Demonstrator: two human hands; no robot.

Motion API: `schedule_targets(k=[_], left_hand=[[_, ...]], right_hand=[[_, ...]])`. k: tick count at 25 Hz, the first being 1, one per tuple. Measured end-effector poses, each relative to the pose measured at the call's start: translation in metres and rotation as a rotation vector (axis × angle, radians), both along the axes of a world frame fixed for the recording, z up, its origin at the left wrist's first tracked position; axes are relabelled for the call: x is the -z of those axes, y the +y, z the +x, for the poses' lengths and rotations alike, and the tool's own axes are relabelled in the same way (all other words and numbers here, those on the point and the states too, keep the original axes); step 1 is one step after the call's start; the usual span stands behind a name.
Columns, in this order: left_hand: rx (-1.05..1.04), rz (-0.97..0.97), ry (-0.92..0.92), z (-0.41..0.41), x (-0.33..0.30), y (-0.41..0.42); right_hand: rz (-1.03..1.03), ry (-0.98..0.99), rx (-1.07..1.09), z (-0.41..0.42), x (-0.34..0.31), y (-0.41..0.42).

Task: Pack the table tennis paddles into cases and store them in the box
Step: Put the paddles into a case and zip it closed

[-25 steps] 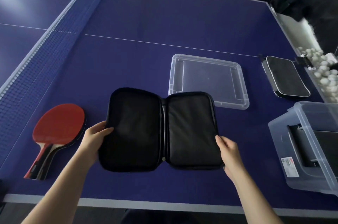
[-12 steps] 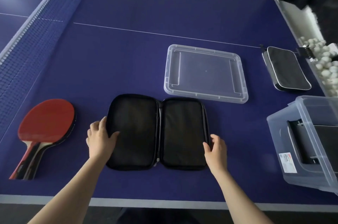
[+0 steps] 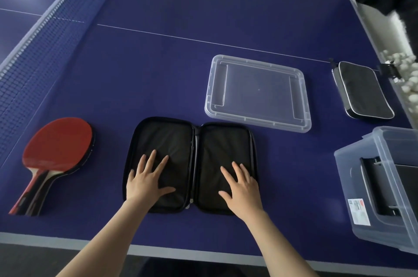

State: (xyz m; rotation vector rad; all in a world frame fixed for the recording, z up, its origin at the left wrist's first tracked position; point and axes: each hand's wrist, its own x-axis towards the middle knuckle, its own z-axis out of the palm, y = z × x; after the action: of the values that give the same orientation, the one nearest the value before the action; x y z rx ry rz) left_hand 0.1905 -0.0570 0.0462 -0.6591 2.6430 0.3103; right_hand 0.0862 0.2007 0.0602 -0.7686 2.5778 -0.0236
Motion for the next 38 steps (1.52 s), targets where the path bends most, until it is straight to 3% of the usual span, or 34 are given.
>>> schedule_targets(k=[8,10,12,15,18,21,23,27,38], left_hand=[[0.042,0.054,0.049,0.007,-0.006,-0.007],[-0.005,0.156,0.244,0.013,-0.016,-0.025],[-0.099,0.195,0.499,0.024,-0.03,-0.061],[-0.355,0.05,0.722,0.057,-0.041,-0.141],[-0.718,0.096,0.587,0.088,-0.046,-0.217],[-0.934,0.372,0.413,0.099,-0.042,-0.27],[-1.025,0.577,0.394,0.098,-0.038,-0.287],[-1.155,0.831,0.415,0.092,-0.029,-0.296],[-1.14,0.836,0.477,0.084,-0.031,-0.28]], right_hand=[[0.063,0.009,0.079,0.012,-0.013,-0.014],[-0.008,0.072,0.209,0.016,-0.022,-0.035],[-0.208,0.151,0.354,0.024,-0.031,-0.071],[-0.554,0.123,0.49,0.049,-0.037,-0.148],[-0.729,-0.158,0.559,0.081,-0.038,-0.229],[-0.686,-0.498,0.649,0.105,-0.034,-0.297],[-0.633,-0.635,0.694,0.114,-0.033,-0.332],[-0.615,-0.724,0.818,0.117,-0.027,-0.374],[-0.715,-0.653,1.013,0.11,-0.022,-0.39]])
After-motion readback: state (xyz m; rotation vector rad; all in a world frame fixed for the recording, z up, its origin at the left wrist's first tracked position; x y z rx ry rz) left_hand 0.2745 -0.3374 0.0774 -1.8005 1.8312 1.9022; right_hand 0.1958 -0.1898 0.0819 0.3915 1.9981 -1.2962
